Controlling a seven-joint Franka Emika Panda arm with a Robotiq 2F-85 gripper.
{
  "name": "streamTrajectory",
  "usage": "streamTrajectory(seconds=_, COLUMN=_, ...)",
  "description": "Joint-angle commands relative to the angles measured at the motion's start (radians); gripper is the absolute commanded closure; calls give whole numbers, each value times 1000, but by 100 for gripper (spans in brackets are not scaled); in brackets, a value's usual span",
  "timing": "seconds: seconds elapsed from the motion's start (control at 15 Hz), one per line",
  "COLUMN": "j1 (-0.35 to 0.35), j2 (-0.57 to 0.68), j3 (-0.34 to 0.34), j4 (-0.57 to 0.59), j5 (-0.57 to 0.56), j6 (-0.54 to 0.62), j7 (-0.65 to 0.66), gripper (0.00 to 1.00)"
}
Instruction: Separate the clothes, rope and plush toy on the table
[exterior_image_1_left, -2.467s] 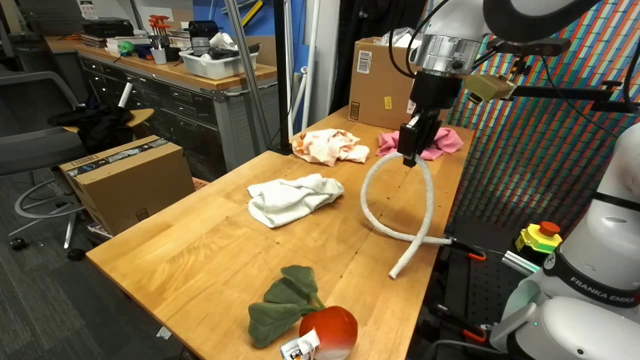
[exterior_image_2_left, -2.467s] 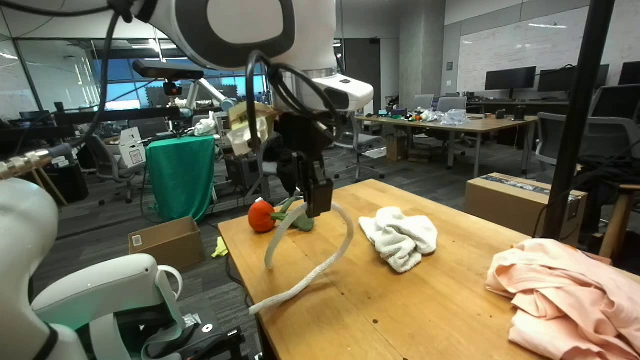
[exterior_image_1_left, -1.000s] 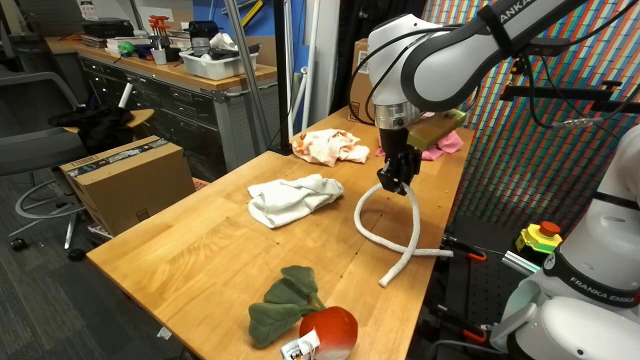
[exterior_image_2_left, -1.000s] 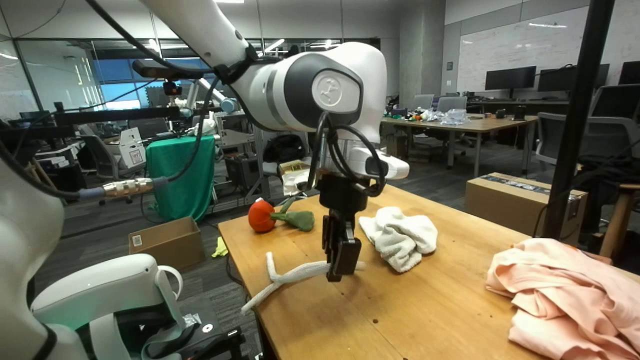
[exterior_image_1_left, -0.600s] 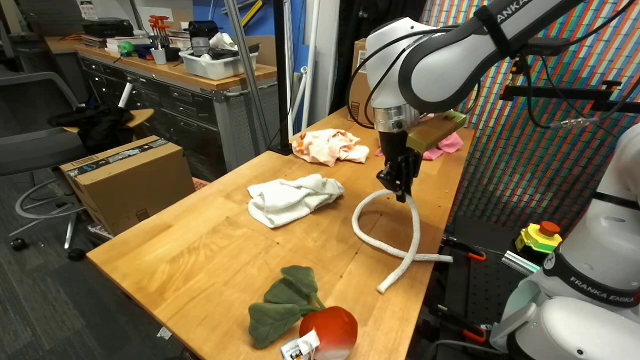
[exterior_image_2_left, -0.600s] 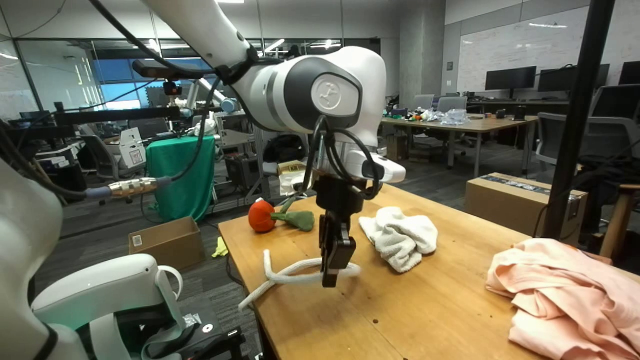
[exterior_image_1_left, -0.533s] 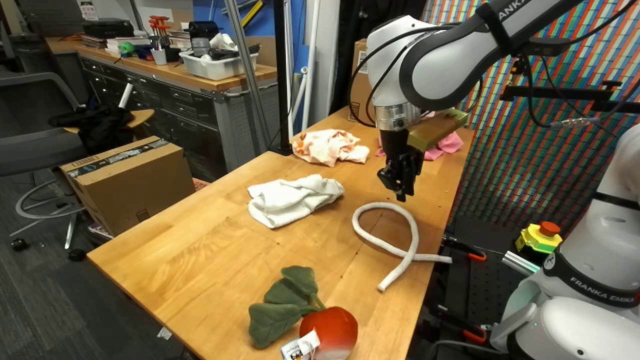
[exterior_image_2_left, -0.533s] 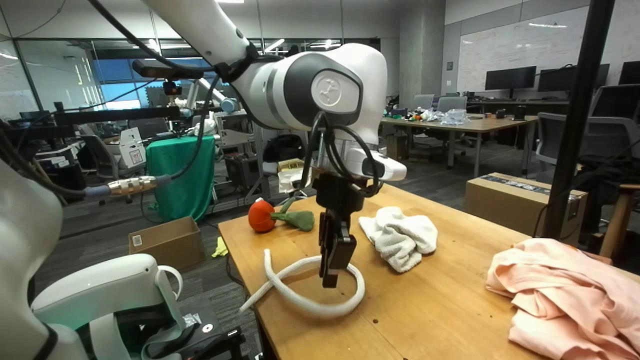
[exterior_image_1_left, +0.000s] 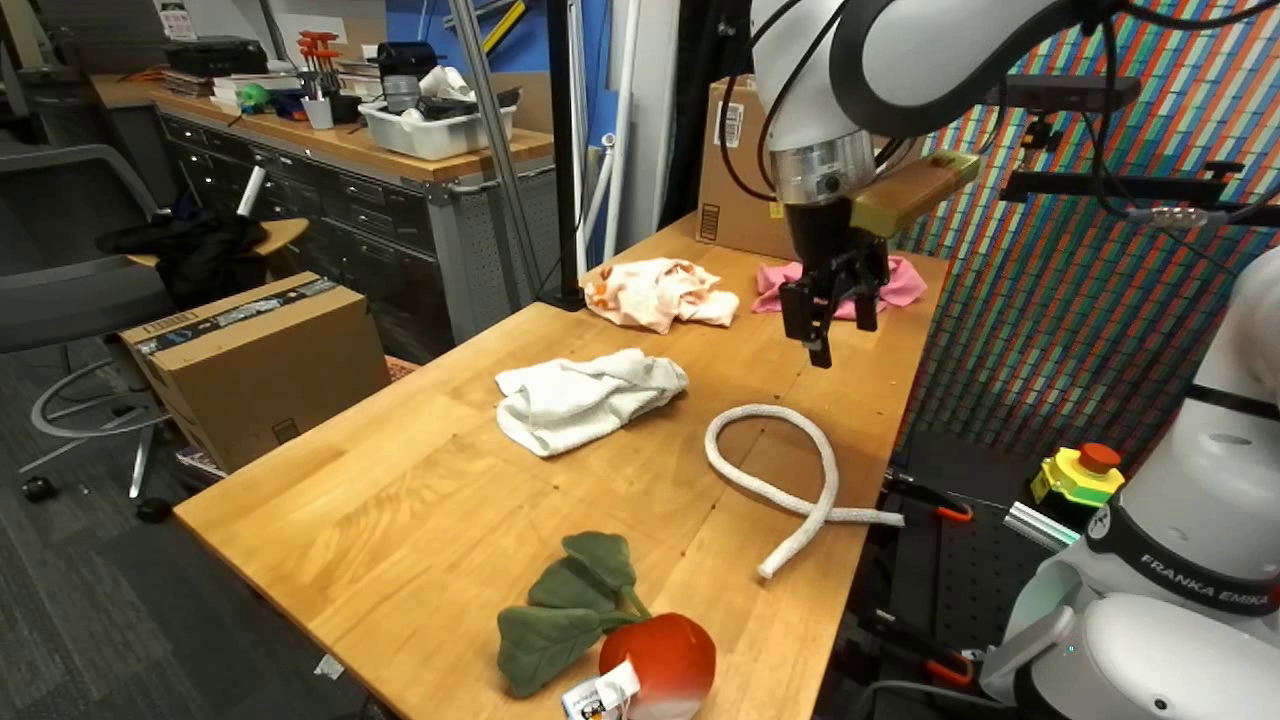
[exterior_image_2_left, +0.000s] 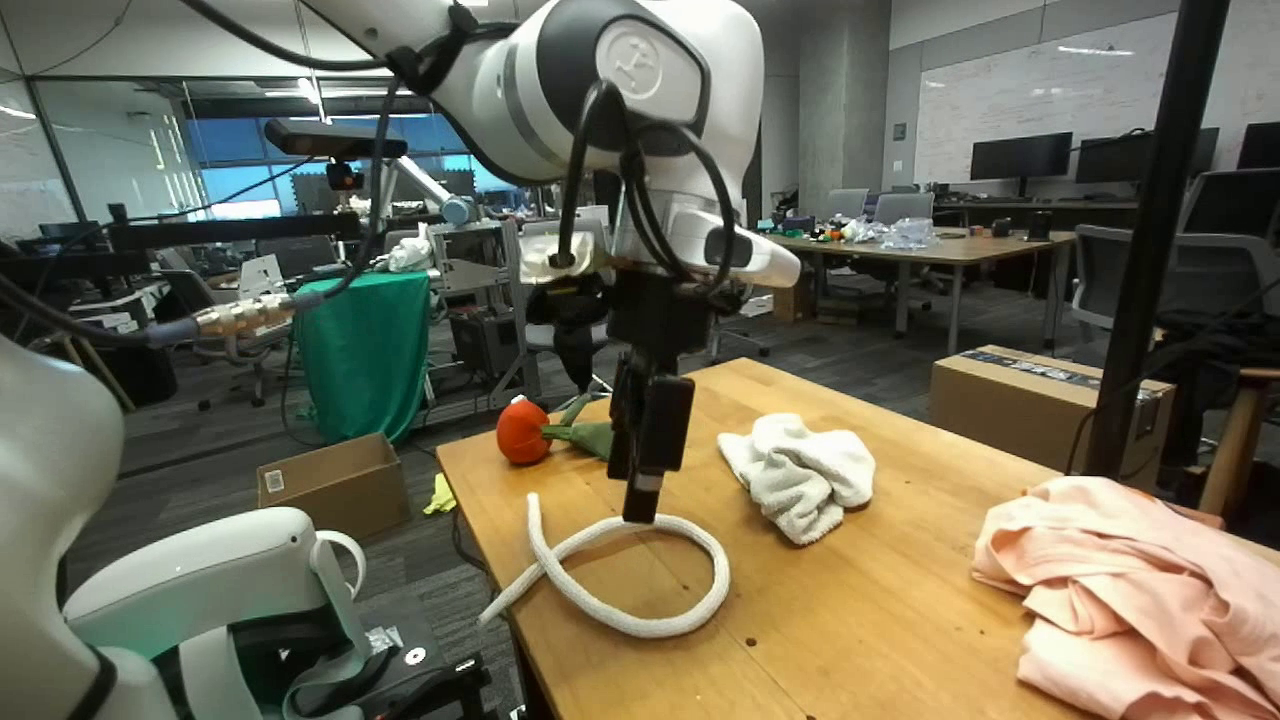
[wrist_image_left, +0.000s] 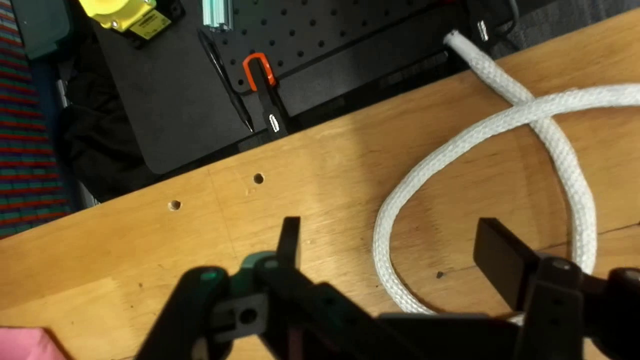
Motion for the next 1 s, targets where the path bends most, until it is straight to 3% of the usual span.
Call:
streamTrajectory(seconds=0.0, j1=41, j2=-159, j3=-6, j4=23, j5=37, j6=-116, j7=-128, gripper=0)
streamTrajectory(seconds=0.4, j1=95, j2=-482, j3=-15, j4=-56, j5=26, j6=-141, j7=-307, gripper=0)
streamTrajectory(seconds=0.8, j1=95, j2=-771, j3=-9, j4=-179, j5=-15, j6=-79, j7=-359, gripper=0)
streamTrajectory(seconds=0.87, j1=93, j2=-809, j3=-10, j4=-198, j5=-18, j6=-73, j7=-363, gripper=0)
streamTrajectory(seconds=0.93, j1=83, j2=-706, j3=1, j4=-138, j5=1, j6=-116, j7=-341, gripper=0)
